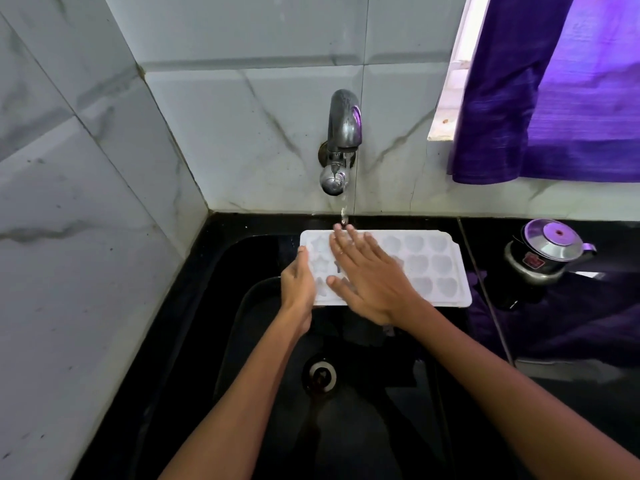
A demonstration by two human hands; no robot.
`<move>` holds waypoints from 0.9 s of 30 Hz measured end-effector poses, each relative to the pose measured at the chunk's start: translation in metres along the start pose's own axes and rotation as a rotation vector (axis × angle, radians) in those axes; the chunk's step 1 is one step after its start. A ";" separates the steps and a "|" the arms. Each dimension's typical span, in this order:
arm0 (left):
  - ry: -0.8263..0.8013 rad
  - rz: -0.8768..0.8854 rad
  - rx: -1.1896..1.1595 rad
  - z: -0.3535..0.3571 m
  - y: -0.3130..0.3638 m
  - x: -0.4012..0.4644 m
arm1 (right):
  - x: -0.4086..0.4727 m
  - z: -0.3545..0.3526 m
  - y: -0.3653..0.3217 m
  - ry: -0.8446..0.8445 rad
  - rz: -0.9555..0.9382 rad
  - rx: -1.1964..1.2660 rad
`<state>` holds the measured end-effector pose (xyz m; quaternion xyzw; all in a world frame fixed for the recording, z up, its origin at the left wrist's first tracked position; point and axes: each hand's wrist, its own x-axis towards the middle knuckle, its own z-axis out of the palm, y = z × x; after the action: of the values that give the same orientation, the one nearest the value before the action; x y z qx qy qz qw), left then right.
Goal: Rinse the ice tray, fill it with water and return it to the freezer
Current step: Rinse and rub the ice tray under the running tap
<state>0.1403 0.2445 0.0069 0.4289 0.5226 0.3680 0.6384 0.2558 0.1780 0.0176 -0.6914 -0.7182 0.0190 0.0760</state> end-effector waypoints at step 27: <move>-0.167 -0.143 -0.126 0.011 -0.004 0.009 | 0.000 0.001 0.004 0.016 -0.048 -0.089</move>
<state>0.1532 0.2497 0.0007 0.3788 0.4728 0.3165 0.7299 0.2596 0.1785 0.0160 -0.6770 -0.7339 -0.0204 0.0514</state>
